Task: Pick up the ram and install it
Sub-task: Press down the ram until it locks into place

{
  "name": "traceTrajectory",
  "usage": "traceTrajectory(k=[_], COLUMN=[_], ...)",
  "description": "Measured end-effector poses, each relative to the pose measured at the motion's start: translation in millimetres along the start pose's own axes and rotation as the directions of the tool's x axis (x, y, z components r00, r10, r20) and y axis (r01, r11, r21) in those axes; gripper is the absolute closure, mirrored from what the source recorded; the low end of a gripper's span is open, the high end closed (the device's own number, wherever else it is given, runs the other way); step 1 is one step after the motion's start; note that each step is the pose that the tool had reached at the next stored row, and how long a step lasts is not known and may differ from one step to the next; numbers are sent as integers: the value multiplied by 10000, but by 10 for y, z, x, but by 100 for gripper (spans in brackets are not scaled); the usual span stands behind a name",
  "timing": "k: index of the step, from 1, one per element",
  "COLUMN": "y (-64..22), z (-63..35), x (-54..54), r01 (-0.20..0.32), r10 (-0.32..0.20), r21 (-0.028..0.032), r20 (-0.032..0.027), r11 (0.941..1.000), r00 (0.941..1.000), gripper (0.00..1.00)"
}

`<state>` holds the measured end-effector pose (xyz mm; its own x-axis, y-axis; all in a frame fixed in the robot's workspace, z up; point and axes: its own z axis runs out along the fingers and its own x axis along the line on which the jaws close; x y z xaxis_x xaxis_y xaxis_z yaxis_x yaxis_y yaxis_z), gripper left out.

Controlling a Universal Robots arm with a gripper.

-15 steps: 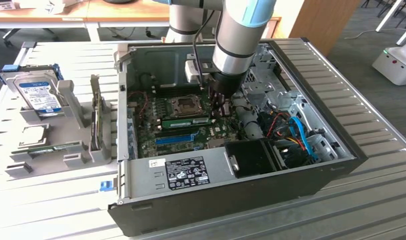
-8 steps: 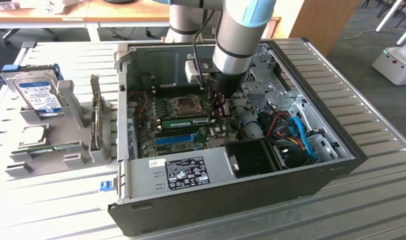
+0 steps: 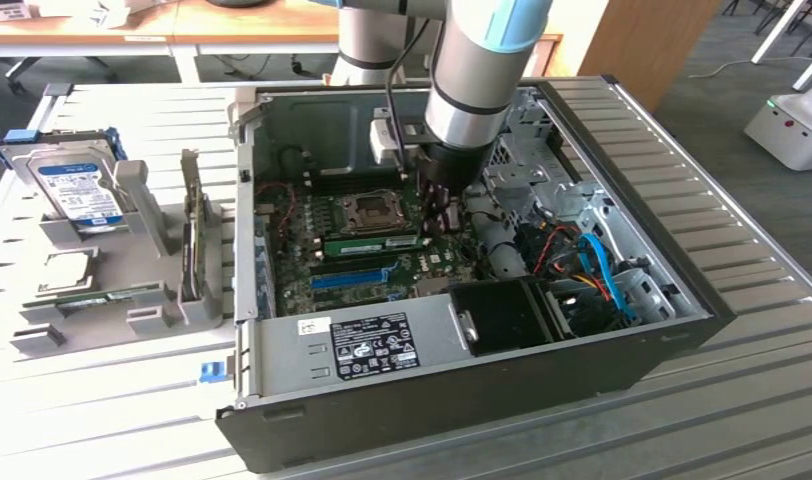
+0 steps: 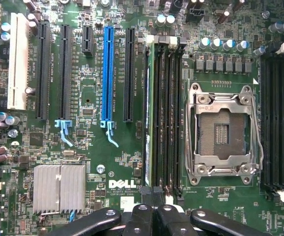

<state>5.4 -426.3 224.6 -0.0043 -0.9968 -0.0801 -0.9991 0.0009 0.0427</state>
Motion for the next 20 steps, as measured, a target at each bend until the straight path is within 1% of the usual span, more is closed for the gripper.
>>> traceTrajectory(k=[14, 20], y=[8, 8], z=[-185, -197], x=[-15, -16], r01=[1, 1], r10=[-1, -1], r21=[0, 0], r20=[-1, 1], r11=[10000, 10000], r00=[10000, 10000], gripper=[89, 89])
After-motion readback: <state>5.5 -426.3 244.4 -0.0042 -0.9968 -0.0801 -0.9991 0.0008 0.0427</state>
